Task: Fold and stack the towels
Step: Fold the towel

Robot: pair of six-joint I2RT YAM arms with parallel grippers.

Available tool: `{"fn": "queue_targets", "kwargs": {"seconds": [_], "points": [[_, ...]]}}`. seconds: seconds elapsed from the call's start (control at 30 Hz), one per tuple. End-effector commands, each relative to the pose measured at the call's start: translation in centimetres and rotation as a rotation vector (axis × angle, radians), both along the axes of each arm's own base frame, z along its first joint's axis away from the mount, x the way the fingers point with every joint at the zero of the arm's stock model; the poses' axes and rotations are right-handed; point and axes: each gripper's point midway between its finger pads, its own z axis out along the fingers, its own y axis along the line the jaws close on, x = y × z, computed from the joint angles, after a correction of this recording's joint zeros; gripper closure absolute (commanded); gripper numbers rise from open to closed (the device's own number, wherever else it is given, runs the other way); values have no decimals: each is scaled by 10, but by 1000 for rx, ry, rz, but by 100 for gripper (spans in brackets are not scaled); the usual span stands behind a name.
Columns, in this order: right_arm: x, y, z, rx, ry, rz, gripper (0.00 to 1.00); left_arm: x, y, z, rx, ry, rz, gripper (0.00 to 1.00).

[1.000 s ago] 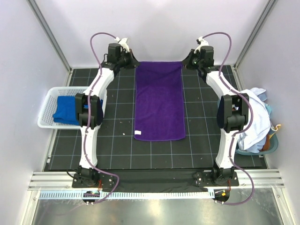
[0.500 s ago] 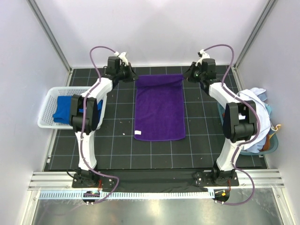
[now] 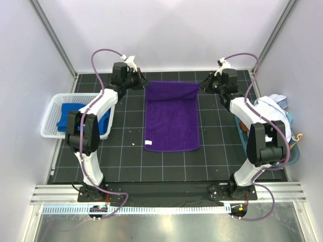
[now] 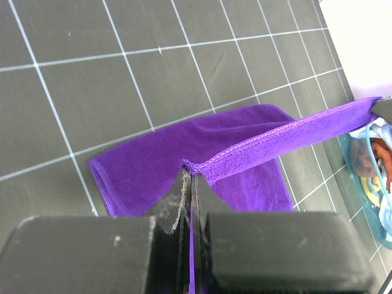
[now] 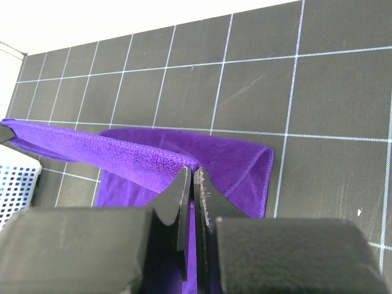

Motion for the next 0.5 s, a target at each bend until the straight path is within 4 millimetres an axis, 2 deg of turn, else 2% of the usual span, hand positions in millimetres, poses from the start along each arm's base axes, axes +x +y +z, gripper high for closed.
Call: {"fn": "queue_targets", "kwargs": {"seconds": [0.0, 0.17, 0.47], "points": [[-3, -2, 39, 17, -104, -18, 99, -4, 4, 39, 2, -111, 15, 100], [-20, -6, 42, 17, -109, -34, 99, -15, 6, 34, 10, -98, 13, 100], [-38, -9, 42, 25, -103, -38, 99, -29, 7, 42, 8, -110, 10, 100]]}}
